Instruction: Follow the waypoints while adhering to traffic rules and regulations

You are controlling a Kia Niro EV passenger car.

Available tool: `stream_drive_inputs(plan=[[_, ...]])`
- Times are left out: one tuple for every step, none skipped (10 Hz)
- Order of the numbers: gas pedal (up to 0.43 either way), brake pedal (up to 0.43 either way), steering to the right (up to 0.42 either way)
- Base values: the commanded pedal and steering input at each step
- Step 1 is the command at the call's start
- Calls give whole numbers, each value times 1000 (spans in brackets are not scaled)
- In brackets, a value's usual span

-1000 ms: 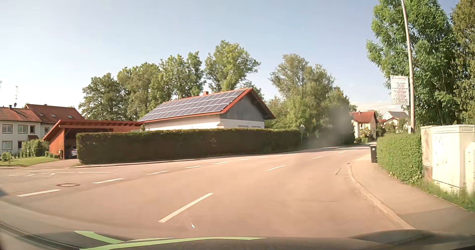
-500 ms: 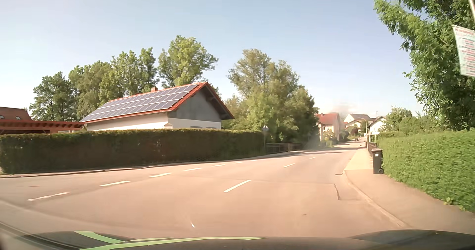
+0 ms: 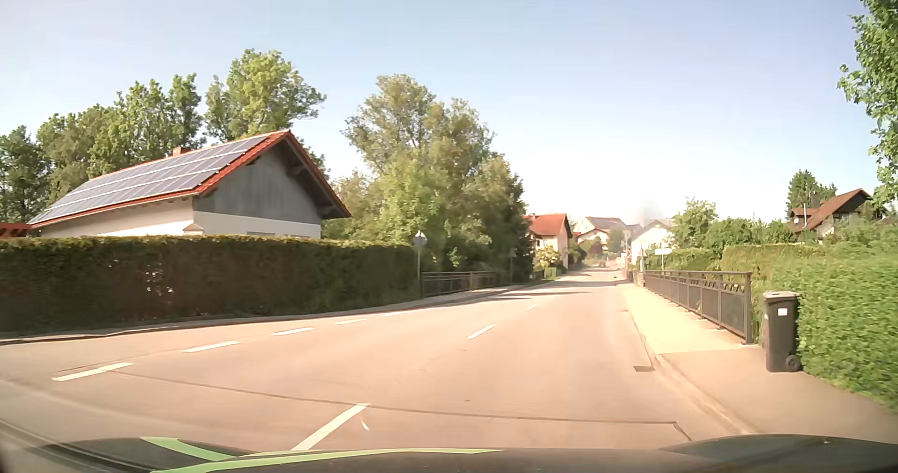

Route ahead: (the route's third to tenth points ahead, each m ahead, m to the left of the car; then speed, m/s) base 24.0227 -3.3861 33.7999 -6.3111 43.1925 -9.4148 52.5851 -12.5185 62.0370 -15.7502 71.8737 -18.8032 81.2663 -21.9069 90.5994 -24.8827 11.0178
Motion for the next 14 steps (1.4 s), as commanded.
stream_drive_inputs(plan=[[169, 0, 121], [169, 0, 116], [169, 0, 109], [169, 0, 102], [169, 0, 94], [169, 0, 83], [169, 0, 72], [169, 0, 63], [157, 0, 55], [157, 0, 47], [157, 0, 40], [157, 0, 33], [157, 0, 22], [157, 0, 15]])
